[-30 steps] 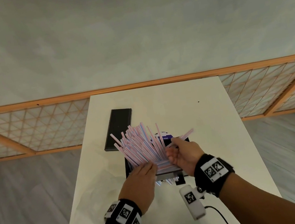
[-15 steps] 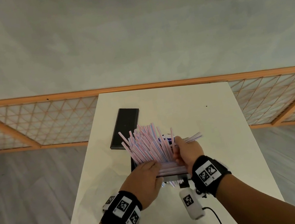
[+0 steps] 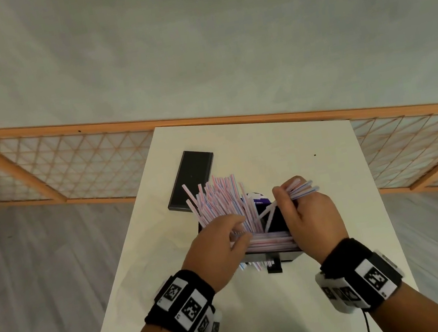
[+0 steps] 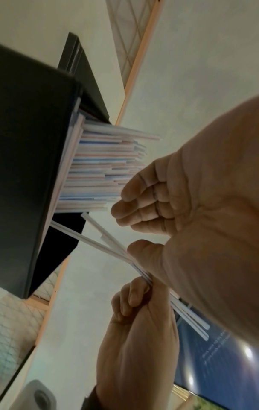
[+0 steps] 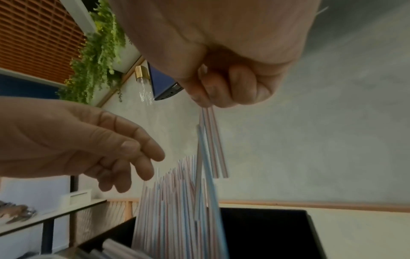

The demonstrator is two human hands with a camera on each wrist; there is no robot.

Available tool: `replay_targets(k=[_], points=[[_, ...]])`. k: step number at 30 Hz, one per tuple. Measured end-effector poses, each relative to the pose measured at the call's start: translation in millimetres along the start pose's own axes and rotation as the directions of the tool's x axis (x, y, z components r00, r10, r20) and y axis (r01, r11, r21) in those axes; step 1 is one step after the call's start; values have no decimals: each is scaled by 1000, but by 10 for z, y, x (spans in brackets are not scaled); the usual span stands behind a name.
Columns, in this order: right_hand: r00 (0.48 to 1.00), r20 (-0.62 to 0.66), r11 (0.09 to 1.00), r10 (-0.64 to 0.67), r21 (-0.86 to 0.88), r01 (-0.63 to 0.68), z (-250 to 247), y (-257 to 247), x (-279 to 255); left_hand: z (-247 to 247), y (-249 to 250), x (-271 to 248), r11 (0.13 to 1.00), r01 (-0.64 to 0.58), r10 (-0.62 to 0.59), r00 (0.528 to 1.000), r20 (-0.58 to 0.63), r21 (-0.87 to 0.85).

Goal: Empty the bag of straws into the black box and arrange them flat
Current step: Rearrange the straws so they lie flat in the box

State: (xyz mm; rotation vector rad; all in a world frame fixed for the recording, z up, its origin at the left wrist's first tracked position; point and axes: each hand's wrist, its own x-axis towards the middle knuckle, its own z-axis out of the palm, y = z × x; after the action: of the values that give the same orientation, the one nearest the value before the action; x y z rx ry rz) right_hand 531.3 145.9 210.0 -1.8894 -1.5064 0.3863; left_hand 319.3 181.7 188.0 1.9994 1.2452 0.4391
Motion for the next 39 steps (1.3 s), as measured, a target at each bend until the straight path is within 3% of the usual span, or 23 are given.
replay_targets(k=[7, 11, 14, 18, 23, 25, 28, 33, 36, 39], points=[[995, -101, 963, -18, 265, 44, -146, -275, -21, 25, 189, 40, 994, 29, -34, 999, -39, -110], [997, 12, 847, 81, 526, -75, -172, -296, -20, -6, 87, 64, 995, 72, -78, 994, -72, -73], [974, 121, 744, 193, 628, -226, -66, -264, -57, -3, 12, 66, 995, 79, -76, 995, 57, -55], [898, 343, 652, 276, 619, -437, 197, -213, -148, 56, -76, 22, 996, 74, -67, 990, 120, -56], [744, 584, 435, 324, 606, -666, 463, -129, -220, 91, -206, 12, 993, -111, 102, 981, 164, 45], [702, 625, 397, 342, 581, -711, 480, -86, -232, 77, -241, 14, 982, -144, 118, 973, 197, 123], [712, 556, 404, 429, 587, -702, 465, 27, -223, 30, -350, 18, 950, -128, 64, 972, 224, 285], [724, 296, 503, 623, 558, -660, 358, 399, -132, -23, -534, 71, 883, -114, 31, 982, 185, 454], [769, 248, 644, 589, 431, -632, 283, 568, -63, -4, -550, 128, 865, -147, 76, 983, 165, 481], [796, 325, 724, 511, 337, -602, 240, 563, 27, 28, -531, 145, 838, -178, 132, 983, 125, 515]])
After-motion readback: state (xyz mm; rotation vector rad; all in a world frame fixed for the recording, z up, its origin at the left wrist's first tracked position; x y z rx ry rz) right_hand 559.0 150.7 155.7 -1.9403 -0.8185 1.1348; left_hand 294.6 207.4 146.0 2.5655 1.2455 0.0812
